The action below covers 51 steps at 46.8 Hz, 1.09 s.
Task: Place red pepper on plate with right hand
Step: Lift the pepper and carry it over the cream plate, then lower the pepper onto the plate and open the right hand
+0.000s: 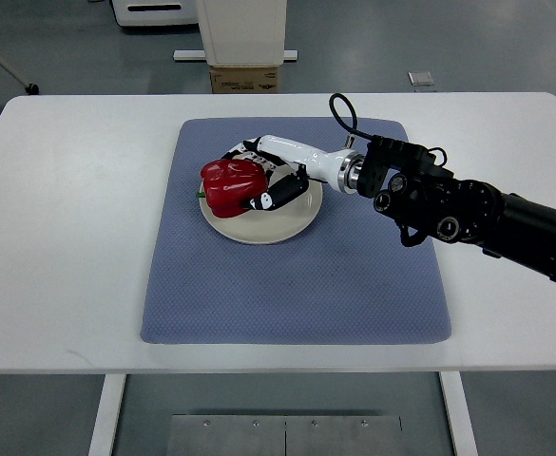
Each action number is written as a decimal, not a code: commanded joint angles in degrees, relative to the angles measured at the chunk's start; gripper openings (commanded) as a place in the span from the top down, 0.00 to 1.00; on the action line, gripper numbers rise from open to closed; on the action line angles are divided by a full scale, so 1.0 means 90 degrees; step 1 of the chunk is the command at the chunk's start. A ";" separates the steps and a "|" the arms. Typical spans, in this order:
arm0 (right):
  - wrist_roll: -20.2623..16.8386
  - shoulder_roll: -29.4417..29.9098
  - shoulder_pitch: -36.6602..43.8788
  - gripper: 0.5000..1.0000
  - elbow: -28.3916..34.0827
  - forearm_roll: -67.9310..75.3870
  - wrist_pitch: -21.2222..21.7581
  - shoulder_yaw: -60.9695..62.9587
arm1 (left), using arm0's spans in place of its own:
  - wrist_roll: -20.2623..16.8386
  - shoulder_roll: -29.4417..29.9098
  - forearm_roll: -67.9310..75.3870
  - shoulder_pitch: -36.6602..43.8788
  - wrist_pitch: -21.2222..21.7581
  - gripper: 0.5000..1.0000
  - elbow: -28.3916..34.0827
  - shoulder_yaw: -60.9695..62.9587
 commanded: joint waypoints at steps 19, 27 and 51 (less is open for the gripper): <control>0.0001 0.0000 -0.0355 1.00 -0.0039 -0.0031 -0.0256 -0.0063 | -0.0001 0.0000 0.0000 0.0000 0.0000 0.00 0.0000 0.0000; 0.0001 0.0000 -0.0443 0.78 -0.0049 -0.0031 -0.0324 -0.0063 | -0.0001 0.0000 0.0000 0.0000 0.0000 0.00 0.0000 0.0000; 0.0011 0.0000 -0.0551 0.01 -0.0137 0.0048 -0.0500 -0.0014 | -0.0001 0.0000 0.0000 0.0000 0.0000 0.00 0.0000 0.0000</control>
